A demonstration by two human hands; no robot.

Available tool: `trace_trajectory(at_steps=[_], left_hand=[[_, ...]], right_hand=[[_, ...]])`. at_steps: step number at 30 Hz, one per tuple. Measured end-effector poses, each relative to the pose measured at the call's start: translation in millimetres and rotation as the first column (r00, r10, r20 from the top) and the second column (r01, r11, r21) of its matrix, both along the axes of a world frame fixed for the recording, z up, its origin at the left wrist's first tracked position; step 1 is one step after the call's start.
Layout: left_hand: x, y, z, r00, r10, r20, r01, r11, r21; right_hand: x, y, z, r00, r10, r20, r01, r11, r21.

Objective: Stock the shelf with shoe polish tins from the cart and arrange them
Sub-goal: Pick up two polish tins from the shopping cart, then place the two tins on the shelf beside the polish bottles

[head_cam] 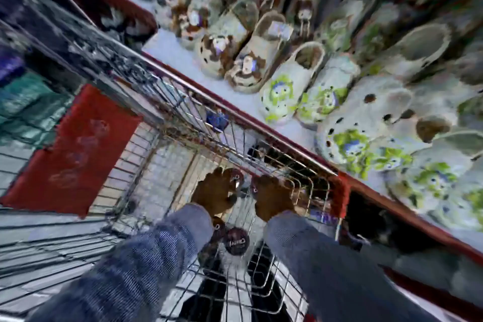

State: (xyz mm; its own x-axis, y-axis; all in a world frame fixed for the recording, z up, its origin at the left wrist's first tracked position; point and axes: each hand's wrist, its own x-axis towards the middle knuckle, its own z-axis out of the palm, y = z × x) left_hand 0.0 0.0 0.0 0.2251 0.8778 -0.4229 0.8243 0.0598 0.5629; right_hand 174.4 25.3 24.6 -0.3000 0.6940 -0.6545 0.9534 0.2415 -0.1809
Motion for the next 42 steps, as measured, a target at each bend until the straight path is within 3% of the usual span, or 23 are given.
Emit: trace_trajectory(at_steps=[1, 2, 4, 7, 8, 14, 17, 21, 27, 35, 42], left_hand=[[2, 5, -18, 0.997, -0.022, 0.079, 0.028, 0.997, -0.078], [3, 8, -40, 0.997, -0.018, 0.08, 0.022, 0.999, -0.041], [7, 18, -55, 1.0, -0.027, -0.011, 0.026, 0.994, -0.103], [22, 27, -68, 0.981, -0.097, -0.17, 0.104, 0.994, 0.033], [25, 29, -67, 0.971, -0.122, -0.205, 0.126, 0.992, 0.003], [11, 34, -55, 0.964, -0.047, -0.26, 0.044, 0.999, -0.019], [-1, 31, 6, 0.975, 0.01, -0.221, 0.003, 0.998, 0.06], [-17, 23, 99, 0.983, 0.095, -0.16, -0.082, 0.993, 0.088], [-26, 27, 281, 0.989, 0.136, -0.06, -0.116, 0.959, 0.259], [1, 57, 499, 0.999, -0.041, -0.033, 0.053, 0.85, 0.524], [78, 97, 584, 0.97, -0.241, -0.008, 0.205, 0.805, 0.557]], right_hand=[[-1, 5, -12, 0.999, 0.034, 0.019, -0.035, 0.999, 0.014], [-1, 7, -26, 1.0, 0.027, 0.008, -0.027, 0.999, 0.039], [-1, 12, -43, 1.0, 0.027, 0.01, -0.027, 0.997, 0.065], [-2, 13, -66, 0.998, 0.052, 0.03, -0.053, 0.996, 0.066], [-3, 15, -65, 0.998, 0.057, 0.03, -0.059, 0.996, 0.067], [-13, 27, -39, 0.999, 0.01, 0.052, -0.016, 0.993, 0.117], [-15, 29, 12, 1.0, 0.015, -0.019, -0.011, 0.986, 0.164], [-13, 22, 95, 0.972, -0.027, -0.233, 0.075, 0.977, 0.199], [-10, 42, 269, 0.93, -0.007, -0.369, 0.114, 0.956, 0.269], [25, 45, 485, 0.899, -0.009, -0.437, 0.255, 0.823, 0.507], [104, 46, 566, 0.876, -0.191, -0.443, 0.444, 0.68, 0.584]])
